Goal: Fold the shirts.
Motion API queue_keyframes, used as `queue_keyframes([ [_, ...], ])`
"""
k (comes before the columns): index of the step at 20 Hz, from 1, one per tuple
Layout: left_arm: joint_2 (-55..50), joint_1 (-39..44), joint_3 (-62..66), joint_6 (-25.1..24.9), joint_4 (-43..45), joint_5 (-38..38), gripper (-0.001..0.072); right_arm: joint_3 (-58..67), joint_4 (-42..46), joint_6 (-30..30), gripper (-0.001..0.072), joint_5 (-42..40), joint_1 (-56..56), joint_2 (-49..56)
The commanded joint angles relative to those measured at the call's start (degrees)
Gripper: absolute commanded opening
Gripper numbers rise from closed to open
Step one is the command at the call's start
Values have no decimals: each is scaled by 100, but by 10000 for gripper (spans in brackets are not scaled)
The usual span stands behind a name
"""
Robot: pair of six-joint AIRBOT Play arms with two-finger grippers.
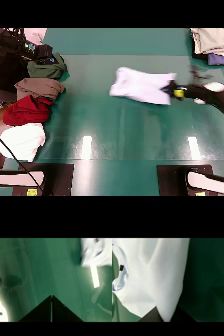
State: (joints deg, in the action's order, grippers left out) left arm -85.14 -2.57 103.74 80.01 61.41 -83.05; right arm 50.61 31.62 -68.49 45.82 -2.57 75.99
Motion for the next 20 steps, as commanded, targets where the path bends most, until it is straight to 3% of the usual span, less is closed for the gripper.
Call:
queue_keyframes([
  [1,-4,223,0,-2,-55,52,26,-1563,4,-2,14,-933,-1945,-1880],
  [4,-4,599,0,-9,-52,271,26,-2376,7,-4,14,-1038,-3770,-3012],
  [8,-4,931,0,-85,-55,407,26,-2820,682,-13,14,-450,-5506,-3307],
  [13,-2,931,0,-94,-35,330,26,-2039,2159,-367,14,389,-5661,-2380],
  [18,-2,931,0,-94,-35,313,26,-811,4371,-1622,17,1108,-5495,-1797],
  [19,-4,931,0,-94,-33,310,26,-599,4505,-1622,31,1215,-5539,-1744],
  [20,-2,931,0,-94,-35,310,26,-407,4509,-1611,226,1322,-5576,-1696],
])
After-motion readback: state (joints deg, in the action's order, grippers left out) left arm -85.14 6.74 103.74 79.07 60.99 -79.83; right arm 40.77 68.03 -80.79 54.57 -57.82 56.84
